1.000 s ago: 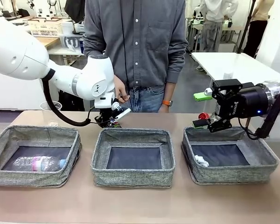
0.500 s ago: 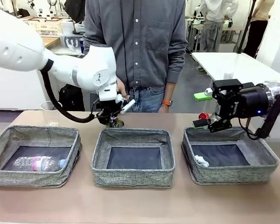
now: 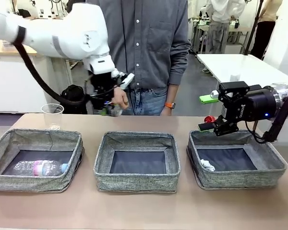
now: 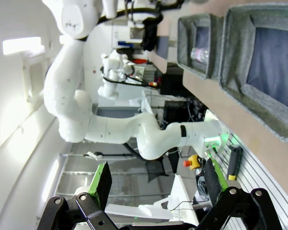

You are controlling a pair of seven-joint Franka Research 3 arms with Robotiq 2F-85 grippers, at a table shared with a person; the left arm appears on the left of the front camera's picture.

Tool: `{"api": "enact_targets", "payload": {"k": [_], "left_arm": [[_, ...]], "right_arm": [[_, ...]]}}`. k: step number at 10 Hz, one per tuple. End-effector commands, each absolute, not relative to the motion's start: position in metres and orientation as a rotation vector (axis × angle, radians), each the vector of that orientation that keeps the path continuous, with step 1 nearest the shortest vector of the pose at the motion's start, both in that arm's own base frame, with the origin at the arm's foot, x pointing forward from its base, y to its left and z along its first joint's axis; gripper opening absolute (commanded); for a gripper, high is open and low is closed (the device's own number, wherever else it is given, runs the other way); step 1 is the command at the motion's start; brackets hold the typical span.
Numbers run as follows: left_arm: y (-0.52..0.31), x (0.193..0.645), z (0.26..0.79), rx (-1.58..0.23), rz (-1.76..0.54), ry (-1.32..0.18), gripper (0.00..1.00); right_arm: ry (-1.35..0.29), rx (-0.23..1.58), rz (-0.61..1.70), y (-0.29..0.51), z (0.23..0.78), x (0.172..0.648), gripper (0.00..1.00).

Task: Sort the waste into the appropriate baskets.
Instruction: Pick up the waste item pointed out by the person.

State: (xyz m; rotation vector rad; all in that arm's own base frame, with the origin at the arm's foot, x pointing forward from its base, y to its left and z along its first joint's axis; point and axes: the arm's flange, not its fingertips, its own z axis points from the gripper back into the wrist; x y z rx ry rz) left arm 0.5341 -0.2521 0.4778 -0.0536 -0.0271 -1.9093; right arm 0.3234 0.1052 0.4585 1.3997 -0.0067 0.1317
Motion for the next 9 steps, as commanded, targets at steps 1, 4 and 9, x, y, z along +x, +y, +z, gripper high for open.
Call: {"api": "enact_targets", "payload": {"k": [1, 4, 9], "left_arm": [[-0.229, 0.492, 0.490, -0.134, -1.908, -0.032, 0.00], [-0.252, 0.534, 0.478, -0.054, -1.909, -0.027, 0.00], [-0.318, 0.418, 0.565, -0.360, -1.354, -0.115, 0.41]], "right_arm": [[-0.004, 1.426, 0.115, 0.107, 0.463, 0.324, 1.00], [-0.004, 1.426, 0.115, 0.107, 0.463, 0.324, 1.00], [-0.004, 1.426, 0.115, 0.107, 0.463, 0.324, 1.00]]}}
